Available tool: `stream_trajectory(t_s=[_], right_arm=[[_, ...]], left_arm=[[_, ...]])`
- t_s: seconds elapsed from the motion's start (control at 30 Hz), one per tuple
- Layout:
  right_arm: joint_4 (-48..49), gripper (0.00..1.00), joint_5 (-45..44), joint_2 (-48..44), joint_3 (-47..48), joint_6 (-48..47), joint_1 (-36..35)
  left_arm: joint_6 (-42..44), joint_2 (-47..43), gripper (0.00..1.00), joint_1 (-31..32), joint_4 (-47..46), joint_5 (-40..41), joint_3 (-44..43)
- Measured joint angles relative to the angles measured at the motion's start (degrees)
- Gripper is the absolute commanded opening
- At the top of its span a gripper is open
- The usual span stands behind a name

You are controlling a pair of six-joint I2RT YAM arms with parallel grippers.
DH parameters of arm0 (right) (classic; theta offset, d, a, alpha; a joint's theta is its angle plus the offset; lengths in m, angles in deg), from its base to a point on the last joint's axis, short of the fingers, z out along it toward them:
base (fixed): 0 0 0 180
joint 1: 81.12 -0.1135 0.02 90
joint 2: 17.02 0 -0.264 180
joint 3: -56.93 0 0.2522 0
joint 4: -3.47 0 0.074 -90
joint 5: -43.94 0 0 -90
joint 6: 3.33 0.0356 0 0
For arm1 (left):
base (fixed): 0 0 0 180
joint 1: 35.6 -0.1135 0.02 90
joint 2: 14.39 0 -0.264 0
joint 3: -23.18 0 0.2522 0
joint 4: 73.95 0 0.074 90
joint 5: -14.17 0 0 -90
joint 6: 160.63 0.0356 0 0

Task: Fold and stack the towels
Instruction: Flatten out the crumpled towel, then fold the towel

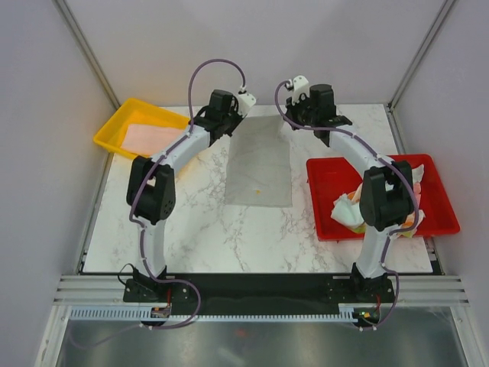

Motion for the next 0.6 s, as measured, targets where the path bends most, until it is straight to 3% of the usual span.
stream_trajectory(t_s=[0.33,0.6], right_arm=[[-0.1,0.00,5.1,-6.0,-16.0,2.1,-0.7],[-0.2,0.00,3.7,-15.5,-25.0,3.5,-3.1]], left_arm=[[0.3,-10.7,0.02,1.9,-0.1,-1.2,17.7],[-0.2,-18.4,0.02,4.1,-0.5,-1.0,27.6]])
